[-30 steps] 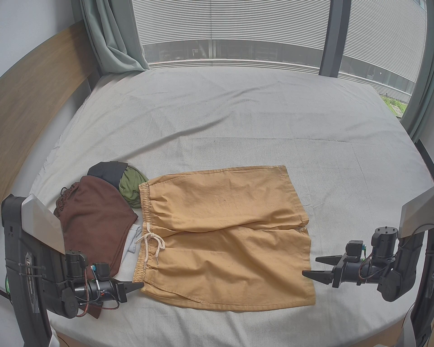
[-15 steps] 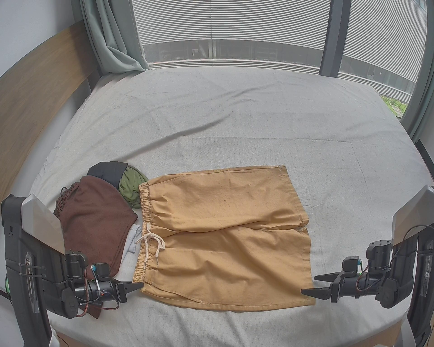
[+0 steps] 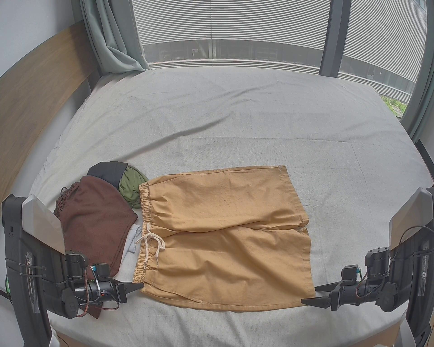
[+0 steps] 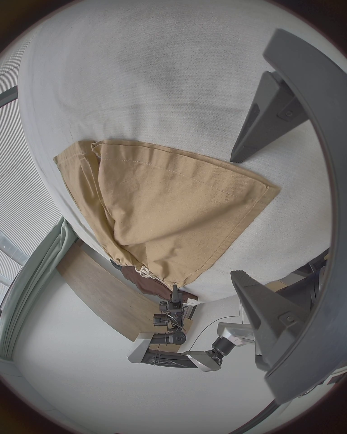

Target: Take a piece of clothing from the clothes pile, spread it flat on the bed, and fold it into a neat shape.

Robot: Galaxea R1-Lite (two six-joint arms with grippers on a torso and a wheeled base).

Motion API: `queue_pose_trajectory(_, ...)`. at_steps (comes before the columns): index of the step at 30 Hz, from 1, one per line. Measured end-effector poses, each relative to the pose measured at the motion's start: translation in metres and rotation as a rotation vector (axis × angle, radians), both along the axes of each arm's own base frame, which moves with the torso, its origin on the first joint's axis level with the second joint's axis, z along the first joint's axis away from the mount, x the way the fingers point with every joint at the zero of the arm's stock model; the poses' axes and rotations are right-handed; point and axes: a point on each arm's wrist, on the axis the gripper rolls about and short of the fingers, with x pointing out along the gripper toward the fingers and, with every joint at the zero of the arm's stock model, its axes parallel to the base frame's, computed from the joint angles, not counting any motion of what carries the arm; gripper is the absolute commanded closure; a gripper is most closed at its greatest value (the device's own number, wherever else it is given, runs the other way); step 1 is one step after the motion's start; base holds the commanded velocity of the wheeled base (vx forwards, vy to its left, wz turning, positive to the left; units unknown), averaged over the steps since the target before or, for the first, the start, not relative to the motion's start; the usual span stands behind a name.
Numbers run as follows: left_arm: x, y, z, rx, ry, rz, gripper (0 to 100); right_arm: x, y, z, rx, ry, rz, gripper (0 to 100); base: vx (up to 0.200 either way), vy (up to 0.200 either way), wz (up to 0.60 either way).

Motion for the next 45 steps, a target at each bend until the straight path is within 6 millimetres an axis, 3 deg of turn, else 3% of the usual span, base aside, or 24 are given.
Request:
queue_pose_trajectory(21, 0.000, 0.000, 0.000, -0.001, 0.001, 0.000, 100, 0.001, 0.002, -0.014, 0.016, 0.049, 0.023, 0, 0.000, 0.000, 0.00)
queue_pose_trajectory(22, 0.000, 0.000, 0.000, -0.001, 0.001, 0.000, 100, 0.002, 0.003, -0.014, 0.016, 0.046, 0.023, 100, 0.000, 0.000, 0.00)
queue_pose_trajectory(42, 0.000, 0.000, 0.000, -0.001, 0.001, 0.000, 100, 0.005, 0.002, -0.017, 0.013, 0.043, 0.019, 100, 0.000, 0.000, 0.00)
queue_pose_trajectory(43, 0.000, 0.000, 0.000, -0.001, 0.001, 0.001, 100, 0.004, 0.002, -0.017, 0.013, 0.044, 0.020, 0, 0.000, 0.000, 0.00)
queue_pose_trajectory(45, 0.000, 0.001, 0.000, -0.001, 0.001, 0.001, 100, 0.004, 0.002, -0.018, 0.012, 0.045, 0.019, 0, 0.000, 0.000, 0.00)
